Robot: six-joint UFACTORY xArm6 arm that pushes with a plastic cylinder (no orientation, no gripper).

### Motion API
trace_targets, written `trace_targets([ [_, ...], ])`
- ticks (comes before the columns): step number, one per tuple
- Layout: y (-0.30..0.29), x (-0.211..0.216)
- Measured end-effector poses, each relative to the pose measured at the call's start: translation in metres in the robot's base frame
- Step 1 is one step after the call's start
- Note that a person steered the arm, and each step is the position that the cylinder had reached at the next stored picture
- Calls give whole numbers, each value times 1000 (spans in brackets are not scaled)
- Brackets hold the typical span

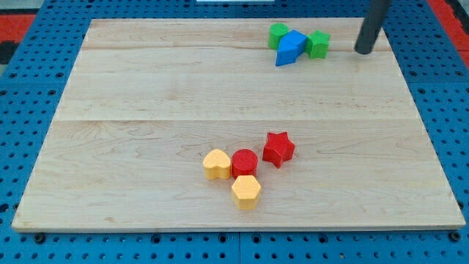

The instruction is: Move the blue triangle to the left side of the board

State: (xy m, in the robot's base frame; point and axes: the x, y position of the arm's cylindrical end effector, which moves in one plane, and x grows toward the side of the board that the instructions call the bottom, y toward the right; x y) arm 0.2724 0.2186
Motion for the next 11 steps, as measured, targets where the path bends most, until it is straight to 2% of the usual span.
trace_targets([
  [2, -188, -7],
  [3, -169, -2],
  [4, -117, -5],
  [5, -114, 0],
  [6, -143, 24],
  [7, -177, 70],
  [8, -264, 68],
  [9, -271, 67],
  [11, -217, 65],
])
